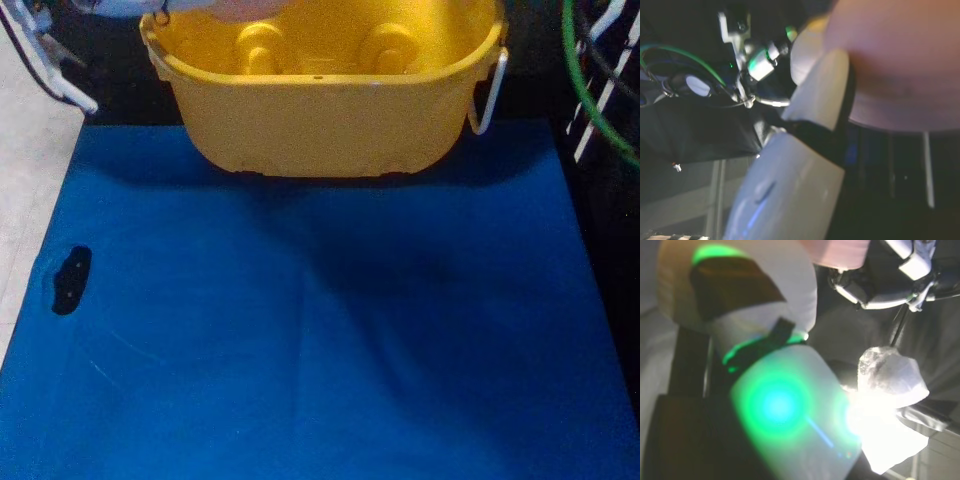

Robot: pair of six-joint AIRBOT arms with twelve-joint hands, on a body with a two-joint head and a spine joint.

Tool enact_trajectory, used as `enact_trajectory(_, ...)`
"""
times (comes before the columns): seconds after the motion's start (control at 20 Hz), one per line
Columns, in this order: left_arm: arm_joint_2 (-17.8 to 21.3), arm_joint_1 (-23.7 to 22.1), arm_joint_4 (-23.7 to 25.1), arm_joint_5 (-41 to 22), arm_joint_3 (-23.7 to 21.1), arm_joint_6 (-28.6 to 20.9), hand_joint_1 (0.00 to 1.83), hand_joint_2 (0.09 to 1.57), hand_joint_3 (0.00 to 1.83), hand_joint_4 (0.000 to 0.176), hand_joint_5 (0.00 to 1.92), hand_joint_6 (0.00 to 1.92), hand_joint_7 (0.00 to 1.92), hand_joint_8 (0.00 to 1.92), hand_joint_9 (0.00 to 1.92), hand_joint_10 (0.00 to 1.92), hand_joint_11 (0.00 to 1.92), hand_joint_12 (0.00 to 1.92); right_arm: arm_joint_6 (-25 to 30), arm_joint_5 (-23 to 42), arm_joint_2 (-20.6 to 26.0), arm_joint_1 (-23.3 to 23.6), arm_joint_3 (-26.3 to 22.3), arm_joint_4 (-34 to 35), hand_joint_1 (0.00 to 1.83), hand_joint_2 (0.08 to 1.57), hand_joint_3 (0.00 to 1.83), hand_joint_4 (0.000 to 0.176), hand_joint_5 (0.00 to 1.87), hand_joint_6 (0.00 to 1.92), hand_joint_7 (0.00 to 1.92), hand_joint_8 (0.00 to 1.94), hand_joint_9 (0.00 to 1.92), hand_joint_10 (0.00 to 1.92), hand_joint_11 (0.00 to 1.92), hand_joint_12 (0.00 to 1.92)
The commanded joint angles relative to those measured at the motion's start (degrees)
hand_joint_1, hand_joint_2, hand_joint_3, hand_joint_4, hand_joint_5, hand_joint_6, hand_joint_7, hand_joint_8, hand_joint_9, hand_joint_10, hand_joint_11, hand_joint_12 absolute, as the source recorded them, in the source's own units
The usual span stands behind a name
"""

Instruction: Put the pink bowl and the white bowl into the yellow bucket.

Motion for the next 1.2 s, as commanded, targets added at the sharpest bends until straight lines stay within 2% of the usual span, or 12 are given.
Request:
enact_trajectory(0.0, -0.47, -0.17, -3.56, 6.19, 0.50, -1.00, 1.36, 1.18, 0.00, 0.000, 0.75, 1.17, 0.82, 1.20, 0.86, 1.42, 0.73, 1.54, 0.33, -6.81, -0.64, 0.84, 0.47, -1.29, 1.48, 1.19, 0.00, 0.000, 0.76, 1.35, 0.76, 1.16, 0.79, 1.21, 0.59, 1.70)
enact_trajectory(0.2, -2.46, 0.59, -3.79, 5.66, 2.71, -2.15, 1.48, 1.17, 0.00, 0.000, 0.75, 1.14, 0.80, 1.15, 0.87, 1.26, 0.69, 1.75, 0.33, -6.81, -1.97, -0.64, 1.69, -0.94, 1.48, 1.17, 0.00, 0.000, 0.78, 1.31, 0.78, 1.07, 0.83, 1.14, 0.64, 1.67)
enact_trajectory(0.35, -3.96, 0.71, -3.52, 5.60, 4.06, -3.59, 1.36, 1.18, 0.00, 0.000, 0.75, 1.21, 0.82, 1.18, 0.86, 1.39, 0.67, 1.45, 0.33, -6.81, -2.38, -0.91, 2.23, -0.85, 1.48, 1.18, 0.00, 0.000, 0.78, 1.33, 0.78, 1.08, 0.82, 1.14, 0.62, 1.69)
enact_trajectory(0.4, -4.44, 0.71, -3.20, 5.52, 4.41, -4.16, 1.48, 1.17, 0.00, 0.000, 0.75, 1.12, 0.82, 1.14, 0.88, 1.27, 0.66, 1.75, 0.33, -6.80, -2.38, -0.99, 2.23, -0.82, 1.48, 1.18, 0.00, 0.000, 0.77, 1.33, 0.79, 1.08, 0.83, 1.15, 0.61, 1.69)
enact_trajectory(0.45, -4.79, 0.84, -3.19, 5.50, 4.56, -4.45, 1.48, 1.17, 0.00, 0.000, 0.75, 1.13, 0.81, 1.15, 0.88, 1.28, 0.65, 1.77, 0.33, -6.80, -2.43, -1.07, 2.23, -0.78, 1.48, 1.17, 0.00, 0.000, 0.78, 1.30, 0.80, 1.08, 0.84, 1.15, 0.63, 1.68)
enact_trajectory(0.55, -5.17, 0.98, -3.14, 5.52, 4.58, -4.55, 1.36, 1.18, 0.00, 0.000, 0.75, 1.19, 0.83, 1.18, 0.86, 1.40, 0.65, 1.49, 0.33, -6.80, -2.49, -1.24, 2.23, -0.77, 1.48, 1.18, 0.00, 0.000, 0.78, 1.30, 0.78, 1.10, 0.81, 1.20, 0.62, 1.70)
enact_trajectory(0.75, -5.95, 1.54, -3.24, 5.57, 5.38, -5.42, 1.36, 1.18, 0.00, 0.000, 0.76, 1.20, 0.82, 1.18, 0.87, 1.39, 0.68, 1.54, 0.33, -6.81, -2.66, -1.27, 2.10, -0.78, 1.48, 1.20, 0.00, 0.000, 0.72, 1.39, 0.74, 1.16, 0.78, 1.26, 0.60, 1.71)
enact_trajectory(0.8, -6.01, 1.65, -3.34, 5.72, 5.50, -5.68, 1.36, 1.18, 0.00, 0.000, 0.76, 1.21, 0.82, 1.18, 0.85, 1.40, 0.68, 1.52, 0.33, -6.81, -2.65, -1.27, 2.06, -0.78, 1.39, 1.15, 0.00, 0.000, 0.84, 1.27, 0.87, 1.02, 0.90, 1.20, 0.71, 1.49)
enact_trajectory(0.9, -6.03, 1.71, -3.59, 5.83, 5.53, -5.70, 1.35, 1.22, 0.00, 0.000, 0.66, 1.30, 0.79, 1.29, 0.76, 1.50, 0.57, 1.57, 0.33, -6.81, -2.65, -1.27, 1.91, -0.79, 1.25, 1.13, 0.00, 0.000, 0.90, 1.15, 0.96, 1.02, 0.86, 1.17, 0.72, 1.44)
enact_trajectory(1.0, -6.09, 1.75, -3.79, 5.96, 5.53, -5.70, 1.34, 1.22, 0.00, 0.000, 0.65, 1.27, 0.79, 1.31, 0.79, 1.50, 0.54, 1.64, 0.33, -6.81, -2.65, -1.27, 1.84, -0.80, 1.16, 1.13, 0.00, 0.000, 0.93, 1.07, 0.80, 1.01, 0.77, 1.18, 0.66, 1.47)
enact_trajectory(1.05, -6.09, 1.77, -3.84, 5.98, 5.53, -5.70, 1.20, 1.23, 0.00, 0.000, 0.69, 1.30, 0.80, 1.37, 0.68, 1.30, 0.53, 1.67, 0.33, -6.81, -2.65, -1.27, 1.82, -0.80, 1.15, 1.13, 0.00, 0.000, 0.93, 1.06, 0.76, 0.96, 0.73, 1.17, 0.63, 1.48)
enact_trajectory(1.15, -6.13, 2.03, -4.16, 6.00, 5.59, -5.70, 1.18, 1.21, 0.00, 0.000, 0.87, 1.22, 0.71, 1.37, 0.63, 1.21, 0.50, 1.69, 0.33, -6.82, -2.60, -1.27, 1.73, -0.80, 1.03, 0.99, 0.00, 0.000, 0.71, 0.82, 0.73, 0.88, 0.67, 1.10, 0.55, 1.45)
